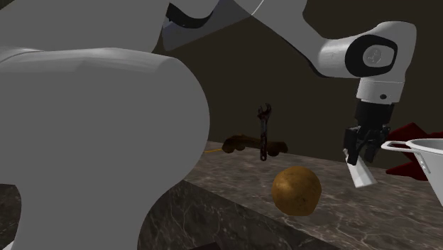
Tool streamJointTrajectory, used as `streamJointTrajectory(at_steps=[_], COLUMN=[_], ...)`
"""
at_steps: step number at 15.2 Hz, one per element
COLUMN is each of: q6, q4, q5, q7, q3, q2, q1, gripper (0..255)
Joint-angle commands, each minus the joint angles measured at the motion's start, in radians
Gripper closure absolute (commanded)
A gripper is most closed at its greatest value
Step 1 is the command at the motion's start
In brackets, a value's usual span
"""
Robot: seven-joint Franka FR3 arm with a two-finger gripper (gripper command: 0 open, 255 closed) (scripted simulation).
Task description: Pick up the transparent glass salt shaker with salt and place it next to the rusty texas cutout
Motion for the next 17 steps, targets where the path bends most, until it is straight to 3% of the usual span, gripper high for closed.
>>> streamJointTrajectory(at_steps=[1, 5, 9, 17], q6=[0.000, 0.000, -0.079, -0.079], q4=[0.000, 0.000, 0.040, 0.040], q5=[0.000, 0.000, -0.072, -0.072], q7=[0.000, 0.000, 0.040, 0.040], q3=[0.000, 0.000, -0.054, -0.054], q2=[0.000, 0.000, -0.065, -0.065], q1=[0.000, 0.000, 0.023, 0.023], gripper=[0, 0, 0, 0])
